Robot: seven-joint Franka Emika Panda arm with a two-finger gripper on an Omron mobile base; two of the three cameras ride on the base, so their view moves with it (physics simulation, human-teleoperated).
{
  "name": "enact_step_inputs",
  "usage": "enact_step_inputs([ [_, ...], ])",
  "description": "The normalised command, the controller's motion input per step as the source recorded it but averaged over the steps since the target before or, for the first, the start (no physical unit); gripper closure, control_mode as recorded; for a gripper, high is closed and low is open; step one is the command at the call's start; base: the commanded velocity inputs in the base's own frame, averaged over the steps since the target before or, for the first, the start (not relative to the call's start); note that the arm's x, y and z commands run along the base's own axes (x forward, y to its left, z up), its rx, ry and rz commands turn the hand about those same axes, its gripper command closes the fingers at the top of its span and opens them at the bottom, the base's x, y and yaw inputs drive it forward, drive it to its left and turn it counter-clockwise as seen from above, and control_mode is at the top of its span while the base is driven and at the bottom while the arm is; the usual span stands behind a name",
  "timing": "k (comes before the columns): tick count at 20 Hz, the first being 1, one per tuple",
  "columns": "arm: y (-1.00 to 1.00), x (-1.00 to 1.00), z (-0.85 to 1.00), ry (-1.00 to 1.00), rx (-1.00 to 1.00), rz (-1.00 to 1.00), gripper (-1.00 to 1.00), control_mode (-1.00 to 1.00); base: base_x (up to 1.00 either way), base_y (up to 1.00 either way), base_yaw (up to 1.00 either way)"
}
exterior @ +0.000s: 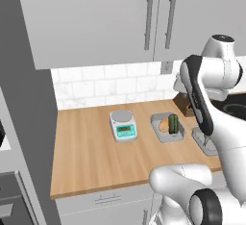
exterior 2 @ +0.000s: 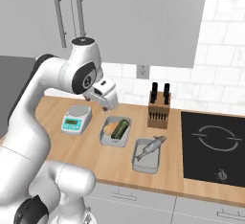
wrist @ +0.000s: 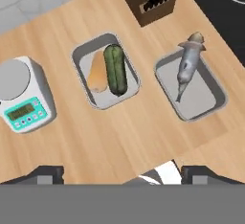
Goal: Take the meat container that has the fish and place it on the second highest rack of the freezer. Then take the vegetable container that has the squash and cucumber and place it on the highest rack of the freezer.
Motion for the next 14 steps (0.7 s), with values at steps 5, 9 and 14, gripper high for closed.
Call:
enact_step_inputs([
  [5,-0.48,-0.06,-0.29,0.1,0.14,-0.87,-1.0,-1.0,0.0,0.0,0.0],
  [9,-0.68,-0.34,-0.21,0.29,0.29,-0.79,-1.0,-1.0,0.0,0.0,0.0],
  [14,-0.92,-0.27,-0.45,0.27,0.23,-0.67,-1.0,-1.0,0.0,0.0,0.0],
])
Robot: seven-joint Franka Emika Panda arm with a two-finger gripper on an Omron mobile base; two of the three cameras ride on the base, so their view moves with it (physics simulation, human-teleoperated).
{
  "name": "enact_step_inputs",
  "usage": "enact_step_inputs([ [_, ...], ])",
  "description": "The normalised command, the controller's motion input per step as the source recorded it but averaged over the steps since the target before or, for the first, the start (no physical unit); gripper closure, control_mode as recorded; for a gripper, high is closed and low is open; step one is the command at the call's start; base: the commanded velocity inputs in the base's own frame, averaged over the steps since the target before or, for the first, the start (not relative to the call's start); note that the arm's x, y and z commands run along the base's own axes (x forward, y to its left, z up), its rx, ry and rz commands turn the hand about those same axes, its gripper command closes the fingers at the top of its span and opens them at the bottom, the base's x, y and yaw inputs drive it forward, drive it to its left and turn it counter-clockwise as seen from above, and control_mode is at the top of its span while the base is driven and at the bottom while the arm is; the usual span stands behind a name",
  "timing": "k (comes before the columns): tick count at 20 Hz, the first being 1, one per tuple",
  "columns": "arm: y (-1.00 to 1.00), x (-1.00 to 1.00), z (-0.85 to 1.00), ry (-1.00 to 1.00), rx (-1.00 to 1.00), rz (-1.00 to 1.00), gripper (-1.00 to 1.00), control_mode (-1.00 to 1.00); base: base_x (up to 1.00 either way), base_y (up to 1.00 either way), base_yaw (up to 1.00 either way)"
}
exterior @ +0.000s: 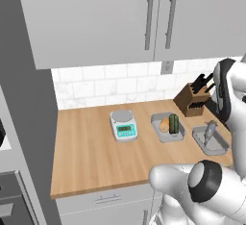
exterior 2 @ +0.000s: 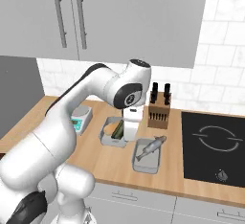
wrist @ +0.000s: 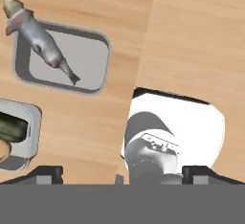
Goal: Take the meat container that has the fish and place it on the second highest rack of the freezer. Then take the vegetable container that has the squash and cucumber and place it on the highest rack of the freezer.
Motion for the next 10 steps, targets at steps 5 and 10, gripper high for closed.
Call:
enact_step_inputs([
  [5,-0.63,-0.05,-0.56,0.1,0.04,-0.44,-1.0,-1.0,0.0,0.0,0.0],
  [10,-0.03,0.0,-0.72,0.0,-0.13,-0.25,-1.0,-1.0,0.0,0.0,0.0],
])
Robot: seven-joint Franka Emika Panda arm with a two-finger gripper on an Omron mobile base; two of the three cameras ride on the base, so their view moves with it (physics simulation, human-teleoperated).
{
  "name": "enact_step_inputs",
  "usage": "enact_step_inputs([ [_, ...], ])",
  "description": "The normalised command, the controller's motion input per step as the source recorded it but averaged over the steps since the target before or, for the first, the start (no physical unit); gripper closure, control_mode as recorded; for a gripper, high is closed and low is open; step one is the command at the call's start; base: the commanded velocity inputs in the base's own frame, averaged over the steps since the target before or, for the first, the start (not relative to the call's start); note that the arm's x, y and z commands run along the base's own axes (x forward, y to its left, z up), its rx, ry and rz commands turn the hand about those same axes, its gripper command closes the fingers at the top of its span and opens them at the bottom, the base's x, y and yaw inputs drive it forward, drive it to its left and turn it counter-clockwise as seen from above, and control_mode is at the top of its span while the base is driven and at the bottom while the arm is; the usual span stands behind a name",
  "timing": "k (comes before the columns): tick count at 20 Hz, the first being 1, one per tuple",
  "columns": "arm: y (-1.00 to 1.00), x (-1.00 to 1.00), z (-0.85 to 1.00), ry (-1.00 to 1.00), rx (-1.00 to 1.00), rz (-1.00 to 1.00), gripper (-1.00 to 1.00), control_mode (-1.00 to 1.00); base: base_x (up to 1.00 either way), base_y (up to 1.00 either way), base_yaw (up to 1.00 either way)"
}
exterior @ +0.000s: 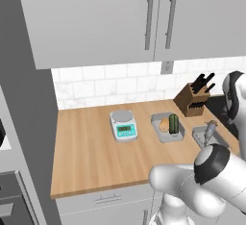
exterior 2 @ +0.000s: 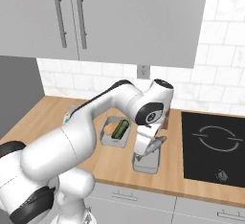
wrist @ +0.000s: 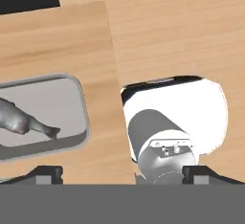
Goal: Take the meat container that has the fish and place it on the second highest rack of the freezer. Then take the vegetable container that has the squash and cucumber and place it on the highest rack of the freezer.
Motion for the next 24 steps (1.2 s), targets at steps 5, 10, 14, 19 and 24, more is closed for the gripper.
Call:
enact_step_inputs([
  [5,-0.02,0.12,-0.88,-0.02,-0.2,-0.12,-1.0,-1.0,0.0,0.0,0.0],
  [10,-0.05,0.0,-0.79,-0.08,-0.03,0.15,-1.0,-1.0,0.0,0.0,0.0],
  [14,-0.33,0.2,-0.18,0.0,0.06,0.3,-1.0,-1.0,0.0,0.0,0.0],
  [19,-0.04,0.32,0.0,0.1,0.02,0.13,-1.0,-1.0,0.0,0.0,0.0],
  [24,-0.01,0.14,-0.19,0.06,0.0,0.01,-1.0,-1.0,0.0,0.0,0.0],
])
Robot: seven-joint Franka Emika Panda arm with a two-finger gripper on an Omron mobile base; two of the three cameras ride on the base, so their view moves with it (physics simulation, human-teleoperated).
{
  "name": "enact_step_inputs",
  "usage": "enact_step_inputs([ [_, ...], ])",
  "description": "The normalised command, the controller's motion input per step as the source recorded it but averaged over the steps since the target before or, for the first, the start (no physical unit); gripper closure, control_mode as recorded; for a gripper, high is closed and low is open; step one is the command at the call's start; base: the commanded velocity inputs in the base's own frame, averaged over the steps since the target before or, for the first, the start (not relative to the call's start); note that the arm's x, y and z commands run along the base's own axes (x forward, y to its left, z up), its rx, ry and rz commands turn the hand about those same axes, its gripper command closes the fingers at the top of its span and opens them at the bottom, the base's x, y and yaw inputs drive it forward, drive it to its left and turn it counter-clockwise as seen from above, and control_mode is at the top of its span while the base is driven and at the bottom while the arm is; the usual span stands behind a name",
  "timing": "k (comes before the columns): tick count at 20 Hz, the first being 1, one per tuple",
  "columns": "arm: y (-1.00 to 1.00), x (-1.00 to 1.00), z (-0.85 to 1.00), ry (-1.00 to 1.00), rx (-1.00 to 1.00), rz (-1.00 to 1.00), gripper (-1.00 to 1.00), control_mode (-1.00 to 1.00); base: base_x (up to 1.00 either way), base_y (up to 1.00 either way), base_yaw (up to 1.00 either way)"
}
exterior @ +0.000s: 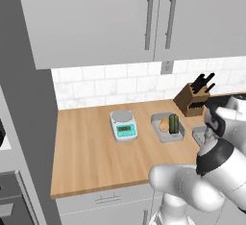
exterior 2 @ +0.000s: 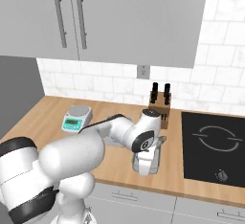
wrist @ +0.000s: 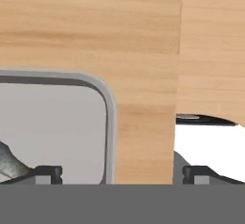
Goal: Take the meat container that has the fish and place it on the second highest rack of the freezer. Then take the vegetable container that has the squash and cucumber and place it on the highest rack of the freezer.
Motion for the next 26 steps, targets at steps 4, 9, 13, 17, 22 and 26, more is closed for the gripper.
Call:
enact_step_inputs([
  [4,0.0,0.09,-0.39,0.0,0.02,0.0,-1.0,-1.0,0.0,0.0,0.0],
  [9,0.0,0.06,-0.35,0.0,0.0,0.0,-1.0,-1.0,0.0,0.0,0.0],
  [13,0.0,0.0,-0.36,0.0,0.0,0.0,-1.0,-1.0,0.0,0.0,0.0],
  [17,0.0,0.0,-0.28,0.0,0.0,0.0,-1.0,-1.0,0.0,0.0,0.0],
  [22,0.0,0.0,-0.04,0.0,0.0,0.0,1.0,-1.0,0.0,0.0,0.0],
  [26,0.0,0.0,0.0,0.0,0.0,0.0,1.0,-1.0,0.0,0.0,0.0],
])
